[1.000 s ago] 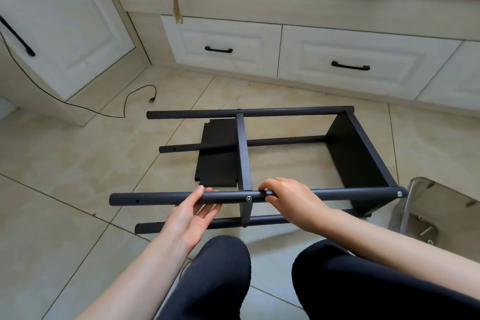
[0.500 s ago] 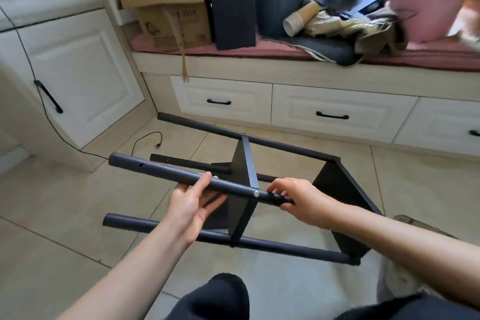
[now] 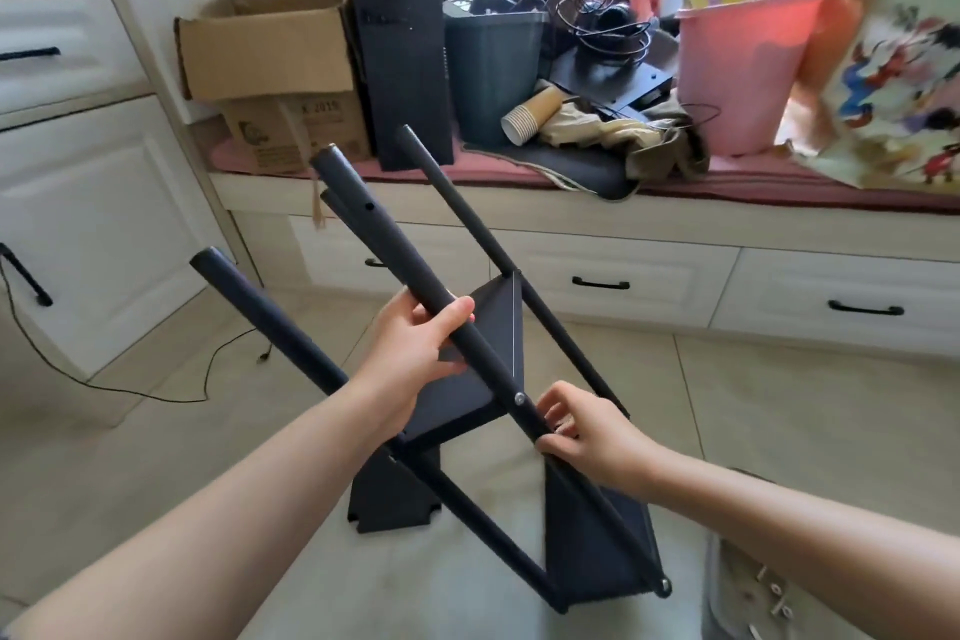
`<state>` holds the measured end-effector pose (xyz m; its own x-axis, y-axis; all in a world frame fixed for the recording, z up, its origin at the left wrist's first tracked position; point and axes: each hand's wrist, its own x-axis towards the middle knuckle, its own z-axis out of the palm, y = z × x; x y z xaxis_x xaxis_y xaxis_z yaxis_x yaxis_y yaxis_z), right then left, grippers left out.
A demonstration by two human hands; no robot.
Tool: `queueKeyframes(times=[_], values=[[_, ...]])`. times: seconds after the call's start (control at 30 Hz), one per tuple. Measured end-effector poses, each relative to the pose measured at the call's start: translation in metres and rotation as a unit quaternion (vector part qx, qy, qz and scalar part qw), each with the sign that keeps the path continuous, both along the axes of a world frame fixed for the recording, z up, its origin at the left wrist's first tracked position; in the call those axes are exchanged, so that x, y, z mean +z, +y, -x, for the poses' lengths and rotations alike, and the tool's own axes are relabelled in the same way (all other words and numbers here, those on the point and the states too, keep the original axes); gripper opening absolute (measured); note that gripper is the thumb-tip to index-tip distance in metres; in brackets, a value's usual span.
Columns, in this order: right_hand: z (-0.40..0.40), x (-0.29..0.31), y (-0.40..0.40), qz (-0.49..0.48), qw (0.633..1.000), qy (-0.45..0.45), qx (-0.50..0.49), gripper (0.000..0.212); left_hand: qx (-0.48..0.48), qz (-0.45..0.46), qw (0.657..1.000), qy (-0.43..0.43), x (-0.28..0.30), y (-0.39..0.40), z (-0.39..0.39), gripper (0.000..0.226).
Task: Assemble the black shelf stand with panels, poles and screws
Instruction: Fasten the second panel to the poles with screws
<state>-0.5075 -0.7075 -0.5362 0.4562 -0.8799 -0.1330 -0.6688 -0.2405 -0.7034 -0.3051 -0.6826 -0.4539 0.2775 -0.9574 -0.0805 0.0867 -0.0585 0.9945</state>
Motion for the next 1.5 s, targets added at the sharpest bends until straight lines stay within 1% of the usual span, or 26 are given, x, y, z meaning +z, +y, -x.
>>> queueKeyframes(times=[0.1, 0.23, 0.3, 0.4, 0.5, 0.67, 0.77, 0.9, 0.97, 1.03, 1.13, 1.23, 1.33, 1.4, 1.5], values=[[0.013, -0.005, 0.005, -0.049, 0.996, -0.067, -0.043, 0.020, -0.049, 0.019, 0.998, -0.030, 0.012, -0.006, 0.024, 0.015], [0.031, -0.011, 0.019, -0.079, 0.984, -0.119, -0.106, 0.018, -0.124, 0.030, 0.989, -0.081, 0.022, -0.009, 0.059, 0.008], [0.040, -0.014, 0.028, -0.093, 0.979, -0.123, -0.130, 0.019, -0.158, 0.030, 0.981, -0.111, 0.025, -0.006, 0.077, 0.008], [0.055, -0.016, 0.039, -0.101, 0.978, -0.109, -0.144, 0.017, -0.211, 0.038, 0.965, -0.153, 0.025, 0.002, 0.099, 0.014], [0.078, -0.009, 0.045, -0.108, 0.976, -0.100, -0.160, 0.013, -0.257, 0.052, 0.945, -0.195, 0.022, 0.010, 0.111, 0.009], [0.123, 0.012, 0.037, -0.080, 0.958, -0.099, -0.256, 0.011, -0.294, 0.069, 0.923, -0.240, 0.016, 0.032, 0.111, 0.012], [0.145, 0.020, 0.022, -0.065, 0.938, -0.131, -0.313, 0.018, -0.294, 0.068, 0.918, -0.259, 0.013, 0.043, 0.100, 0.013], [0.158, 0.026, 0.006, -0.058, 0.916, -0.175, -0.357, 0.035, -0.275, 0.075, 0.923, -0.258, 0.011, 0.058, 0.086, 0.007], [0.158, 0.027, 0.000, -0.058, 0.914, -0.182, -0.358, 0.048, -0.260, 0.079, 0.927, -0.259, 0.010, 0.065, 0.081, 0.009], [0.155, 0.027, -0.005, -0.054, 0.920, -0.171, -0.348, 0.060, -0.243, 0.080, 0.932, -0.258, 0.008, 0.073, 0.077, 0.015], [0.150, 0.028, -0.012, -0.043, 0.930, -0.162, -0.328, 0.069, -0.237, 0.077, 0.940, -0.235, 0.007, 0.082, 0.070, 0.019], [0.145, 0.029, -0.018, -0.044, 0.935, -0.182, -0.301, 0.064, -0.221, 0.080, 0.953, -0.192, 0.006, 0.085, 0.068, 0.022], [0.139, 0.030, -0.022, -0.066, 0.930, -0.210, -0.294, 0.043, -0.165, 0.097, 0.964, -0.185, 0.002, 0.086, 0.069, 0.024], [0.138, 0.030, -0.025, -0.064, 0.926, -0.217, -0.303, 0.028, -0.139, 0.107, 0.966, -0.189, 0.000, 0.085, 0.068, 0.025], [0.141, 0.030, -0.024, -0.051, 0.916, -0.244, -0.315, 0.016, -0.123, 0.112, 0.967, -0.195, 0.001, 0.077, 0.066, 0.024]])
